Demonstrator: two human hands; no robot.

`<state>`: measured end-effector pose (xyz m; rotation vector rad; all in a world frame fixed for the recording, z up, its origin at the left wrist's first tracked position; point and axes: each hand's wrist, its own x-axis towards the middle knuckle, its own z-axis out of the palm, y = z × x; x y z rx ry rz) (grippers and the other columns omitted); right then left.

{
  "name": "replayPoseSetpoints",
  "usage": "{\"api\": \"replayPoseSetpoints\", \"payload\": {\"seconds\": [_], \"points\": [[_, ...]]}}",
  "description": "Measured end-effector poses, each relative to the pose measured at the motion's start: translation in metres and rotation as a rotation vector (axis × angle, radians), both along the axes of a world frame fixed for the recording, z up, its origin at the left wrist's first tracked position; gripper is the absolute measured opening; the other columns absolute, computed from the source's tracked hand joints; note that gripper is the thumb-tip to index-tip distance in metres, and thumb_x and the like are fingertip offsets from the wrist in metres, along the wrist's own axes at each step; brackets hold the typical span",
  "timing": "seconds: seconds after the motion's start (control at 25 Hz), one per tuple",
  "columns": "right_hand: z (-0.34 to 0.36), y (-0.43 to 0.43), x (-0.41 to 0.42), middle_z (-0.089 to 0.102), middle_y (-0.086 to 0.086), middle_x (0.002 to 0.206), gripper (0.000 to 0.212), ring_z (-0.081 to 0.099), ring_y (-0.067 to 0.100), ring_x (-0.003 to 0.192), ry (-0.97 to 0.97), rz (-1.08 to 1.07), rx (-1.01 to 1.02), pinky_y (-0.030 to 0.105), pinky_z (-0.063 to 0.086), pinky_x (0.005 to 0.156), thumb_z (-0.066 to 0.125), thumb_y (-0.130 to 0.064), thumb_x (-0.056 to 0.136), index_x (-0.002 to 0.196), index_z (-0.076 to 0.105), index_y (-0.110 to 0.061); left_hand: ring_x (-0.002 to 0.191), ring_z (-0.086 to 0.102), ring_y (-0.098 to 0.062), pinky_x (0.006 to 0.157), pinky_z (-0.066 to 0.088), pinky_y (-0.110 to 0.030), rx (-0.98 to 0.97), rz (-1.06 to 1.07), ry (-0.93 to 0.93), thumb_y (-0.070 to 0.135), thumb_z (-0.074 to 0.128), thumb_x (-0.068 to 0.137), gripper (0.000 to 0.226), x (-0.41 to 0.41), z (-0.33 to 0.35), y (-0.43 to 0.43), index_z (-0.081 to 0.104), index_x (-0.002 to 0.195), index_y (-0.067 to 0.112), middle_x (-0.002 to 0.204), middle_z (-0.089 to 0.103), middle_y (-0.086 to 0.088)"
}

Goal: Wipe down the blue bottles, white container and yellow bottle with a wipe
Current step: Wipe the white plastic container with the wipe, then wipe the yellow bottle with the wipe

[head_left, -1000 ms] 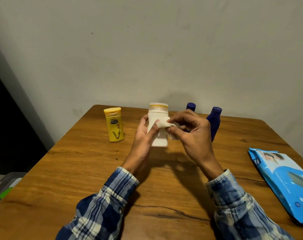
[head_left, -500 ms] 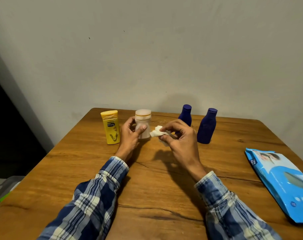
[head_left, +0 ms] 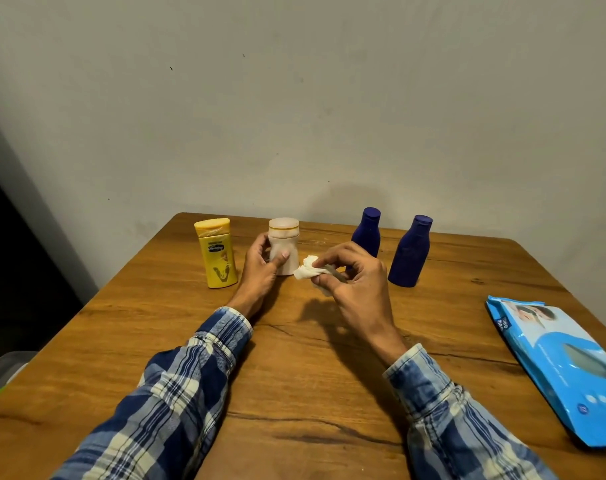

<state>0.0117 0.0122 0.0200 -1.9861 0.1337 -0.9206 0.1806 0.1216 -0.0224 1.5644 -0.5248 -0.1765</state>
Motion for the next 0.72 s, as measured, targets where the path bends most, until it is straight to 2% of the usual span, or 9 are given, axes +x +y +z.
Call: {"api": "replayPoseSetpoints", "payload": {"seconds": [0.08,0.2,0.32,0.4,0.48,0.6,0.64,0.72], "points": [[0.000,0.000,0.000,0.067,-0.006,0.104,0.018,0.063,0.006,0.101,0.004,0.002,0.000,0.013,0.052,0.078,0.082,-0.006,0.079,0.094,0.075,-0.012,0.114,0.059,-0.014,0.098,0.054,-0.036,0.027,0.005,-0.001,0.003,0.064,0.096,0.045,0.003,-0.001,-0.001,0.050,0.139,0.008,0.132,0.061,-0.009],[0.000,-0.002,0.000,0.067,-0.006,0.105,0.019,0.063,0.006,0.101,0.011,-0.001,0.008,0.012,0.052,0.078,0.082,-0.006,0.078,0.095,0.075,-0.012,0.127,0.056,-0.024,0.096,0.053,-0.032,0.037,-0.008,0.022,-0.001,0.069,0.092,0.060,0.006,-0.002,0.003,0.043,0.145,0.013,0.138,0.057,-0.010],[0.001,-0.002,-0.001,0.067,-0.006,0.105,0.019,0.063,0.005,0.101,0.009,-0.005,0.006,0.011,0.050,0.078,0.082,-0.006,0.078,0.094,0.075,-0.012,0.132,0.050,-0.021,0.105,0.048,-0.038,0.060,0.043,-0.006,0.002,0.081,0.083,0.090,-0.001,0.000,0.010,0.030,0.153,0.023,0.146,0.050,-0.008],[0.002,-0.001,-0.002,0.067,-0.007,0.104,0.019,0.063,0.004,0.101,0.005,-0.007,0.007,0.011,0.051,0.078,0.082,-0.006,0.078,0.094,0.075,-0.013,0.131,0.048,-0.018,0.106,0.044,-0.037,0.091,0.167,-0.098,0.007,0.085,0.079,0.093,-0.015,0.003,0.015,0.031,0.152,0.025,0.145,0.049,-0.006],[0.004,-0.001,-0.002,0.067,-0.008,0.104,0.019,0.062,0.003,0.100,0.001,-0.005,0.016,0.012,0.051,0.079,0.082,-0.006,0.078,0.094,0.075,-0.012,0.123,0.055,-0.015,0.101,0.049,-0.030,0.044,0.269,-0.175,0.007,0.083,0.081,0.078,-0.035,0.011,0.023,0.041,0.146,0.021,0.137,0.055,-0.004],[0.004,0.001,-0.001,0.067,-0.006,0.104,0.019,0.062,0.004,0.099,-0.006,0.001,0.019,0.013,0.051,0.078,0.082,-0.006,0.078,0.094,0.075,-0.011,0.100,0.066,-0.007,0.082,0.057,-0.018,-0.037,0.320,-0.264,0.007,0.077,0.088,0.041,-0.063,0.027,0.040,0.059,0.123,0.018,0.110,0.065,0.003],[0.004,0.002,-0.001,0.068,-0.006,0.104,0.019,0.062,0.004,0.099,-0.007,0.004,0.023,0.013,0.051,0.077,0.082,-0.005,0.078,0.094,0.075,-0.012,0.093,0.066,-0.005,0.077,0.057,-0.017,-0.042,0.350,-0.314,0.010,0.075,0.090,0.030,-0.070,0.031,0.047,0.061,0.116,0.019,0.102,0.065,0.006],[0.004,0.002,-0.002,0.068,-0.006,0.105,0.019,0.063,0.003,0.100,-0.014,0.010,0.032,0.012,0.050,0.077,0.082,-0.005,0.078,0.094,0.075,-0.012,0.083,0.063,-0.006,0.071,0.058,-0.023,-0.074,0.463,-0.395,0.017,0.073,0.093,0.018,-0.073,0.034,0.063,0.062,0.106,0.020,0.094,0.063,0.006]]}}
